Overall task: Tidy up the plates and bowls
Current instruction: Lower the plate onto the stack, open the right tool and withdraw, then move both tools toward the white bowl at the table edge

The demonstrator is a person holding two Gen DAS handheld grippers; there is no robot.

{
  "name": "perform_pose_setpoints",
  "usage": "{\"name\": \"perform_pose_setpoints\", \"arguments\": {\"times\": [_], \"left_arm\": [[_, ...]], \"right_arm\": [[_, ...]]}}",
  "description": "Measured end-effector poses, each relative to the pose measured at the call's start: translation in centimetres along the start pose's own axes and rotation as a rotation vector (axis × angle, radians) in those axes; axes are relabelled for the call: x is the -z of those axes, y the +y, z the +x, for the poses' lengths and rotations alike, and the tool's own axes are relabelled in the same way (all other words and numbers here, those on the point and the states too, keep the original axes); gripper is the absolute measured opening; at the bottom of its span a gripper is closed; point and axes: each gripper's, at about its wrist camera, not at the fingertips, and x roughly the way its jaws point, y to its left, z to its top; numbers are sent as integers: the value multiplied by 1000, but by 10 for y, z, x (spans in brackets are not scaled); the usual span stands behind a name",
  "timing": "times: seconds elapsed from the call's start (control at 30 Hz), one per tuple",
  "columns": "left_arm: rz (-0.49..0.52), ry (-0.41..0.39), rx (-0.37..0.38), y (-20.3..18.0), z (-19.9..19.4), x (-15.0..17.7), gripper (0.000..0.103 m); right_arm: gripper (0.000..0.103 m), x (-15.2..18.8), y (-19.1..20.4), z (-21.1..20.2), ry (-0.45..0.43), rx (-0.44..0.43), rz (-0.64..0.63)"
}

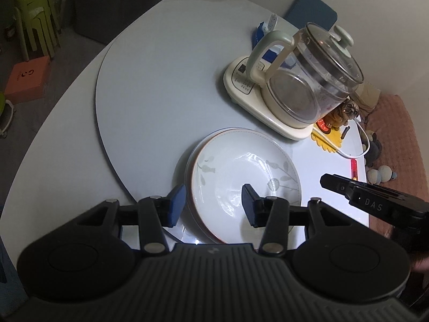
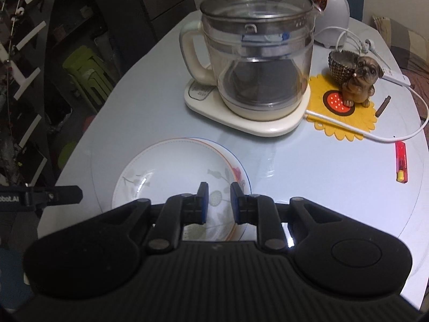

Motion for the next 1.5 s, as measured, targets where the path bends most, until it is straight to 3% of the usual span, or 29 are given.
{"name": "perform_pose_setpoints", "arguments": {"times": [0.3, 0.63, 0.97, 1.2, 1.5], "left_arm": [[67, -88, 34, -16, -56, 22, 52], [135, -159, 89, -21, -115, 61, 52], [229, -161, 144, -12, -154, 103, 52], [277, -119, 169, -7, -167, 124, 52], [274, -91, 162, -27, -164, 143, 52]], "right_arm": [[22, 7, 21, -64, -110, -32, 25], [22, 45, 48, -130, -202, -10, 34], [22, 96, 78, -168, -242, 50, 89], [22, 127, 93, -184, -236, 92, 121], [22, 145, 77, -196, -244, 81, 135]]}}
